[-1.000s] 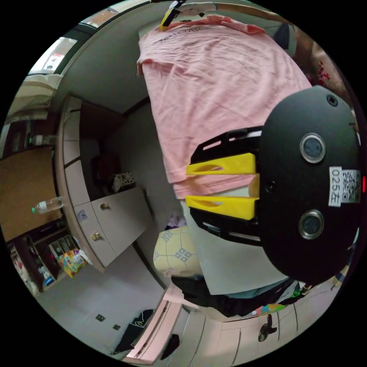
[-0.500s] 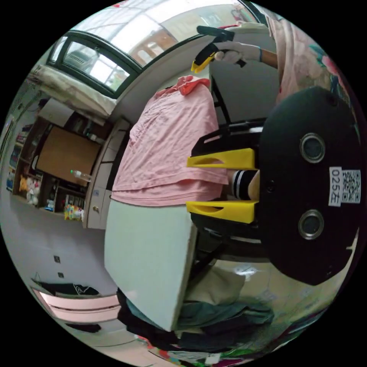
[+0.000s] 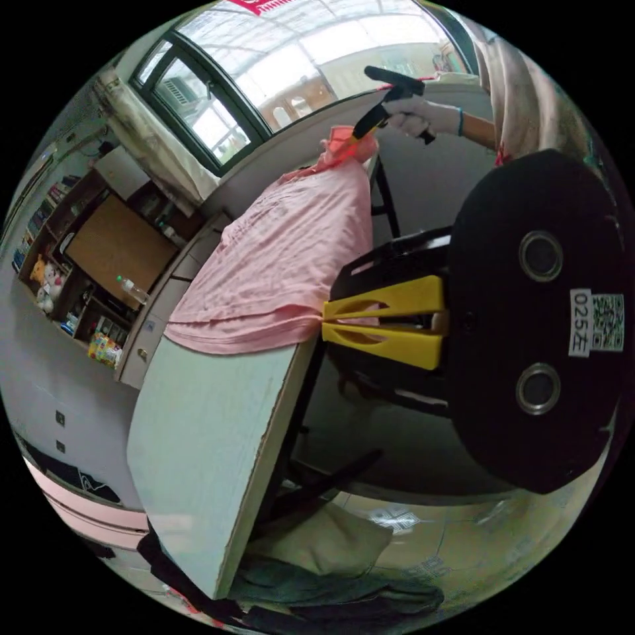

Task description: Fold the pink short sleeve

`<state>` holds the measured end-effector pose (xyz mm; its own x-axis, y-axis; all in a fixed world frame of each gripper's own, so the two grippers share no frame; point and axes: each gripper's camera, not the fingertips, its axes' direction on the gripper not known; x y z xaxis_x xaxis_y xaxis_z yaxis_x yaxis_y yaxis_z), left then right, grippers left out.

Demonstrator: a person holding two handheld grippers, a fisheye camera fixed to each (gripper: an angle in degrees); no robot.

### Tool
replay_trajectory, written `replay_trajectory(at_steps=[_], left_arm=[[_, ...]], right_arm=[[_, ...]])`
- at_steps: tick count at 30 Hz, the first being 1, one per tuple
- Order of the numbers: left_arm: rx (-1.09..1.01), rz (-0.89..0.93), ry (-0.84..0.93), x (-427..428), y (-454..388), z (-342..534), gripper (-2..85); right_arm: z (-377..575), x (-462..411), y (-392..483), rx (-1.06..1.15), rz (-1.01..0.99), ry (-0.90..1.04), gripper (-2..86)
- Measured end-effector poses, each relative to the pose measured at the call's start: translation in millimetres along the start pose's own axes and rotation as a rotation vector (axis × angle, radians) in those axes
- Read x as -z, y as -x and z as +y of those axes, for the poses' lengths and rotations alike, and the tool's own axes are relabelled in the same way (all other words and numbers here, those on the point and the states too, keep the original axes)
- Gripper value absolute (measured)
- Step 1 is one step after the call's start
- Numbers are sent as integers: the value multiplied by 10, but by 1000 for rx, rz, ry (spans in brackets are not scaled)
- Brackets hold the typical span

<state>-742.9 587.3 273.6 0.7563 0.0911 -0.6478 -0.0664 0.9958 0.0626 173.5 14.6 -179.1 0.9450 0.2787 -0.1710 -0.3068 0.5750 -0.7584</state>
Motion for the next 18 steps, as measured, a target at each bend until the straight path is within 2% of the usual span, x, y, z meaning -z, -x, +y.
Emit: replay_trajectory(at_steps=[3,7,11,13,15,16,18], left_arm=[[-14,-29,-61,306,-51,-175,-9],[-10,32,-150,772,121,-601,-10],[-26,13,-89,722,180,-1020,-11],[-48,-7,-5,608,103,-1114,-12],[-69,-95,18,576,-18,-1135,-13],[-64,-196,-9,628,-76,-1162,-14],[-44,-307,-59,766,-157,-1281,-15]], right_arm=[[-2,228,-396,-30,-90,-10,31],[8,441,-769,-90,36,-5,1],[-21,283,-943,-115,234,130,-4],[-41,222,-988,-134,246,177,-2],[-73,279,-976,-127,192,122,5],[-133,325,-976,-122,114,77,14],[-276,371,-1009,-124,-26,12,65]])
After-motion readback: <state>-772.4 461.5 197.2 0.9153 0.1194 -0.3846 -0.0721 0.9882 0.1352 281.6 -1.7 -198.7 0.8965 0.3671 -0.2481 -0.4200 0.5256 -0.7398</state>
